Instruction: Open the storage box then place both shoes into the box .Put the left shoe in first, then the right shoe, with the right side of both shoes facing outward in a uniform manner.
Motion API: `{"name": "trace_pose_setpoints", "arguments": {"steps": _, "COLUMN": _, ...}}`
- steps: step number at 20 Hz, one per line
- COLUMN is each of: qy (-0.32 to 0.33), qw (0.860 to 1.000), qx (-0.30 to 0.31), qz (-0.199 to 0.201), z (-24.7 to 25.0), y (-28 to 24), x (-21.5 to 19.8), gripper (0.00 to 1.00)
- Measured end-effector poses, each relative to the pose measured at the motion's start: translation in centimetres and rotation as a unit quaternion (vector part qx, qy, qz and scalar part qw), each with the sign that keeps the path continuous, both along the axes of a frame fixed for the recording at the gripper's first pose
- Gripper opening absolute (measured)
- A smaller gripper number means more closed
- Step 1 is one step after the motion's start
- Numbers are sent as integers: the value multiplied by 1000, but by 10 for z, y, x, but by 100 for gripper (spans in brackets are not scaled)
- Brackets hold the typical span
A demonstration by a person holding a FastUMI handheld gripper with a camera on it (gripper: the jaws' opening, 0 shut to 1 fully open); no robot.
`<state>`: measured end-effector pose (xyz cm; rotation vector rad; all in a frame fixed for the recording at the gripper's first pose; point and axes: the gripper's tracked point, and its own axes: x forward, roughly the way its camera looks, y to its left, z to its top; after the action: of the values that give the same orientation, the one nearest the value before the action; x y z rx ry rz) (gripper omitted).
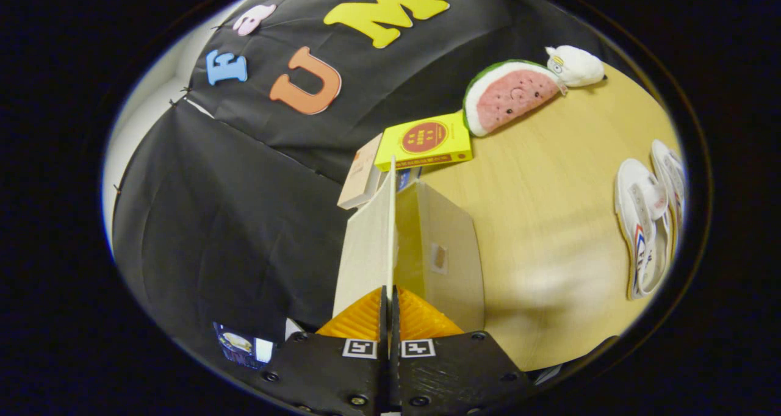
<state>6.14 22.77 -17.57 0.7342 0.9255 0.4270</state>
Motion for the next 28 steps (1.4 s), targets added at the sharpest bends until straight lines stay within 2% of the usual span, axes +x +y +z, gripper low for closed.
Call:
{"name": "trace_pose_setpoints", "arguments": {"steps": 5, "qy": -53, "qw": 998, "qx": -5, "qz": 45, "z": 75, "y": 54, "x": -1, "gripper": 0}}
{"name": "trace_pose_setpoints", "arguments": {"steps": 9, "qy": -86, "qw": 992, "qx": -20, "qz": 89, "z": 107, "y": 114, "x": -5, "gripper": 0}}
{"name": "trace_pose_setpoints", "arguments": {"steps": 14, "qy": -99, "qw": 987, "qx": -28, "qz": 127, "z": 114, "y": 193, "x": -4, "gripper": 0}}
{"name": "trace_pose_setpoints", "arguments": {"steps": 18, "qy": -114, "qw": 980, "qx": -48, "qz": 158, "z": 106, "y": 246, "x": -5, "gripper": 7}}
{"name": "trace_pose_setpoints", "arguments": {"steps": 20, "qy": -122, "qw": 975, "qx": -57, "qz": 175, "z": 102, "y": 268, "x": -7, "gripper": 15}}
{"name": "trace_pose_setpoints", "arguments": {"steps": 24, "qy": -155, "qw": 965, "qx": -68, "qz": 200, "z": 104, "y": 293, "x": -11, "gripper": 49}}
{"name": "trace_pose_setpoints", "arguments": {"steps": 27, "qy": -175, "qw": 961, "qx": -81, "qz": 196, "z": 105, "y": 292, "x": -12, "gripper": 75}}
{"name": "trace_pose_setpoints", "arguments": {"steps": 28, "qy": -186, "qw": 960, "qx": -91, "qz": 189, "z": 105, "y": 287, "x": -7, "gripper": 77}}
